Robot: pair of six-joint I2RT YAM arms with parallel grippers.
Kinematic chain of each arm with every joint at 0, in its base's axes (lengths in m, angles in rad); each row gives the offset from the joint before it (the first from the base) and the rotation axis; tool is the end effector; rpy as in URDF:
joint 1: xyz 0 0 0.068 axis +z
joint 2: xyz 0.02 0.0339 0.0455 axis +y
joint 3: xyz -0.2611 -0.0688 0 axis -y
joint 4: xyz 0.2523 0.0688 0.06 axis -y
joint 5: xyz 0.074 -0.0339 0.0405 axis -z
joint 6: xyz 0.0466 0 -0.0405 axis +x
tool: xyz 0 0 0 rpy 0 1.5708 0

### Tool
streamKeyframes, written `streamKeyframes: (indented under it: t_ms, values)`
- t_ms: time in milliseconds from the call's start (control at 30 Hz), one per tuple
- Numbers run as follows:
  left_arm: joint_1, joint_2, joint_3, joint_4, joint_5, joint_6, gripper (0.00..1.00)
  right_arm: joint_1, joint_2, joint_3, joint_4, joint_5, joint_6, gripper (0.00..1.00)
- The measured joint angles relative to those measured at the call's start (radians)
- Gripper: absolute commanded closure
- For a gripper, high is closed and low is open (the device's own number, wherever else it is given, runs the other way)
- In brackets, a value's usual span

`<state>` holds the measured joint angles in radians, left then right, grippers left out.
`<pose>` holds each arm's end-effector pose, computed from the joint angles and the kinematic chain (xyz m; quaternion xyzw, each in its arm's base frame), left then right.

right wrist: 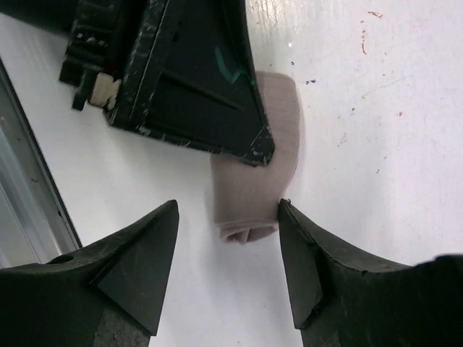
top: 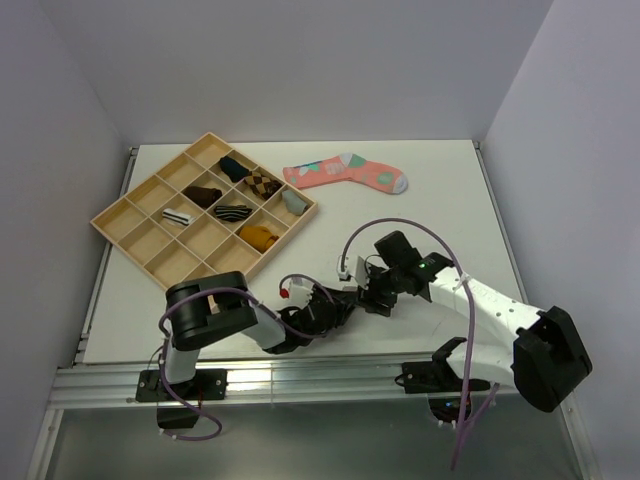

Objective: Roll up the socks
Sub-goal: Pick up the sock at the center of the board.

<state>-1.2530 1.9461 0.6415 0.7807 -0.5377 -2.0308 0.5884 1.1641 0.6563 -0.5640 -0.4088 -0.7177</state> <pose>0.1285 -0.3143 0.0718 -0.4395 0.7223 -0.4970 0.1952 0.1746 0.1388 0.1805 -0.6163 0.7232 0.1807 0.2540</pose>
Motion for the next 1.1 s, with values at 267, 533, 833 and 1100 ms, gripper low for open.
streamKeyframes:
  t_ms: [267,533,833,1100]
  values:
    - [0.058,-0.064,-0.036,-0.059,0.041,0.004,1.0,-0.112,-0.078,0.103,-0.116,0.016,0.015,0.32]
    - [0.167,-0.158,-0.08,-0.095,0.146,0.231,1.0,-0.315,-0.13,0.217,-0.171,0.023,0.014,0.31]
    - [0.263,-0.432,-0.074,-0.255,0.248,0.527,1.0,-0.413,-0.128,0.217,-0.201,0.002,0.008,0.31]
    - [0.56,-0.81,-0.035,-0.554,0.291,0.743,1.0,-0.482,-0.068,0.237,-0.217,-0.048,-0.014,0.32]
